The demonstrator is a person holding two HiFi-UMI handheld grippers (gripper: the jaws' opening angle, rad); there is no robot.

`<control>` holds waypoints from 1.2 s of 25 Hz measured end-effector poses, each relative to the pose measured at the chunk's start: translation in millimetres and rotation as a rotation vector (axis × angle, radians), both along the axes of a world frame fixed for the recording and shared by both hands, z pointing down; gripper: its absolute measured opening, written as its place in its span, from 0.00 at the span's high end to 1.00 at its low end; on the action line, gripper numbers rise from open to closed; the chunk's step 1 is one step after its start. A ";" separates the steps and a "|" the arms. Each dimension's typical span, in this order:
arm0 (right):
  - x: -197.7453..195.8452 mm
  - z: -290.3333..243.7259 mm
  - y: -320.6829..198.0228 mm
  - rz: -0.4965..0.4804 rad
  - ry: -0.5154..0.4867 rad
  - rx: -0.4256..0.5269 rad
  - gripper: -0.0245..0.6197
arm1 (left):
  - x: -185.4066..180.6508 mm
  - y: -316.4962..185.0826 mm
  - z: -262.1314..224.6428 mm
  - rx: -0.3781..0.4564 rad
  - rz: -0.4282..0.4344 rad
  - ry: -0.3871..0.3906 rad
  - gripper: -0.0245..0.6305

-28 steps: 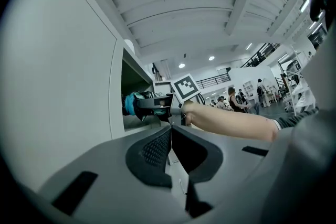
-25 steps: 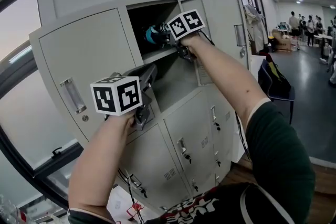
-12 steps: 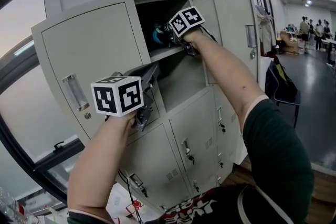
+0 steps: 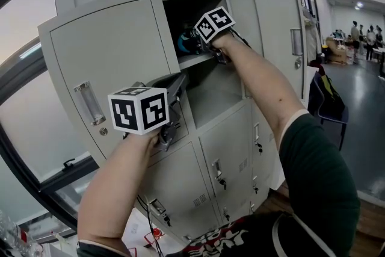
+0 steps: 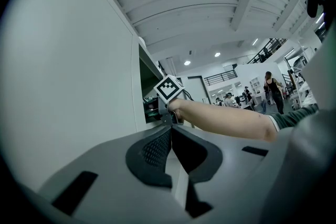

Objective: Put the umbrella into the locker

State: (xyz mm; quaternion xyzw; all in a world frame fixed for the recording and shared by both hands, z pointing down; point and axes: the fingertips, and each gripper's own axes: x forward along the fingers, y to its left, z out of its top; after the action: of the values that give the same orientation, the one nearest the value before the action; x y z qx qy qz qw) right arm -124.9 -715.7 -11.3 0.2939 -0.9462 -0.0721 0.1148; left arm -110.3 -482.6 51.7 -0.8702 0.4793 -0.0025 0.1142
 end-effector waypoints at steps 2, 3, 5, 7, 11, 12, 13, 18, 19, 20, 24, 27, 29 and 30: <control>-4.3 2.5 -2.6 0.002 0.017 0.002 0.57 | -0.2 -0.9 0.7 -0.002 0.000 -0.001 0.94; -5.8 2.6 -3.8 0.004 0.024 0.003 0.57 | -0.7 -1.5 0.9 -0.003 -0.001 -0.002 0.94; -7.6 1.2 -5.5 0.005 0.032 0.005 0.57 | -2.3 -2.5 1.5 -0.005 -0.004 -0.002 0.94; -9.6 0.9 -6.7 0.006 0.038 0.006 0.57 | -4.0 -2.7 2.5 -0.006 -0.005 -0.001 0.94; -13.3 2.2 -9.8 0.009 0.046 0.012 0.56 | -4.6 -3.0 4.5 -0.009 -0.005 -0.002 0.94; -14.2 3.0 -10.6 0.010 0.050 0.016 0.56 | -4.4 -3.1 5.1 -0.011 -0.005 -0.003 0.94; -15.1 4.2 -11.4 0.010 0.055 0.020 0.55 | -4.3 -3.2 5.6 -0.013 -0.004 -0.003 0.94; -19.0 11.1 -11.6 0.017 0.108 0.042 0.50 | -4.3 -4.1 8.4 -0.020 -0.003 0.000 0.94; -18.3 12.4 -12.2 0.022 0.123 0.052 0.47 | -4.2 -4.4 9.3 -0.022 -0.004 0.000 0.94; -16.7 13.7 -13.0 0.026 0.133 0.058 0.45 | -3.9 -4.6 9.9 -0.023 -0.004 0.000 0.94; -10.7 10.4 -8.2 0.001 0.099 0.047 0.40 | -3.2 -4.9 10.8 -0.024 -0.003 -0.002 0.94; -7.2 3.9 -2.8 -0.005 0.061 0.052 0.40 | -3.1 -5.4 10.7 -0.026 -0.003 0.003 0.94; -3.8 0.9 -0.4 -0.004 0.039 0.058 0.40 | -2.7 -5.4 11.0 -0.027 -0.004 0.004 0.94; -1.6 -0.5 0.6 -0.001 0.028 0.062 0.40 | -2.3 -5.3 11.1 -0.027 -0.005 0.003 0.94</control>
State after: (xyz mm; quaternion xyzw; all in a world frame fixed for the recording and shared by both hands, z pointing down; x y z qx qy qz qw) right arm -126.5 -715.1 -11.9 0.2956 -0.9420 -0.1053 0.1188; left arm -112.6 -487.9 62.7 -0.8704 0.4816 -0.0078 0.1015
